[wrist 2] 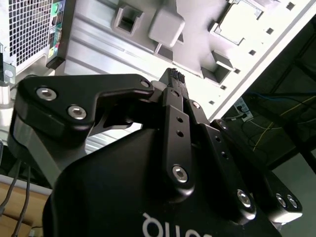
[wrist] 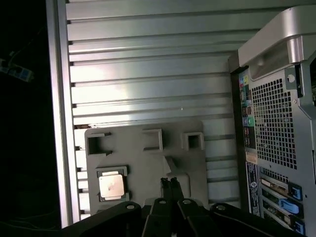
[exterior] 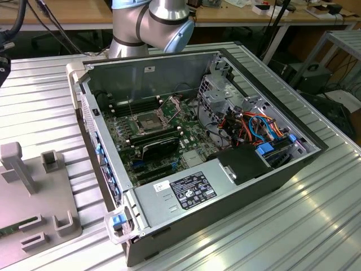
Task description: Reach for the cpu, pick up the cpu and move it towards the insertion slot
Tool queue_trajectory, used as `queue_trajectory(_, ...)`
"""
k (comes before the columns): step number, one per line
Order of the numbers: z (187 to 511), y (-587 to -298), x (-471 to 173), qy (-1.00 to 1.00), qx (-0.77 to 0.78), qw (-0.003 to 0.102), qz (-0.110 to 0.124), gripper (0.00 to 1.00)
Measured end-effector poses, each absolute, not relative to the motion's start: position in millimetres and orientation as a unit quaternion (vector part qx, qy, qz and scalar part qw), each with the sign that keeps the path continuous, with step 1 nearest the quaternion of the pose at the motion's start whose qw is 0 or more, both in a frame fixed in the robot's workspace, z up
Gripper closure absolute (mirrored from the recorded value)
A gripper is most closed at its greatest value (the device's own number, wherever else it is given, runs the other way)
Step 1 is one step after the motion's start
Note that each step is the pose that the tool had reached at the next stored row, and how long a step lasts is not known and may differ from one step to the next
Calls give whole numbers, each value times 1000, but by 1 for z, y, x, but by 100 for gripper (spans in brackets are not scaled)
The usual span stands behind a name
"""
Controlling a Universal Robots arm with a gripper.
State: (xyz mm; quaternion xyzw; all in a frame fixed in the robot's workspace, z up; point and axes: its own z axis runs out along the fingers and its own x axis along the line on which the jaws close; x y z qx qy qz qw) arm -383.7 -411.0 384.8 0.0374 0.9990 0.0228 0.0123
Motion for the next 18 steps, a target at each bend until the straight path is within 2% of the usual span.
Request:
queue_trajectory(13,385,-414,-402,999,37,12,23,89)
queue_trajectory(18,384,-414,-446,999,37,12,23,89)
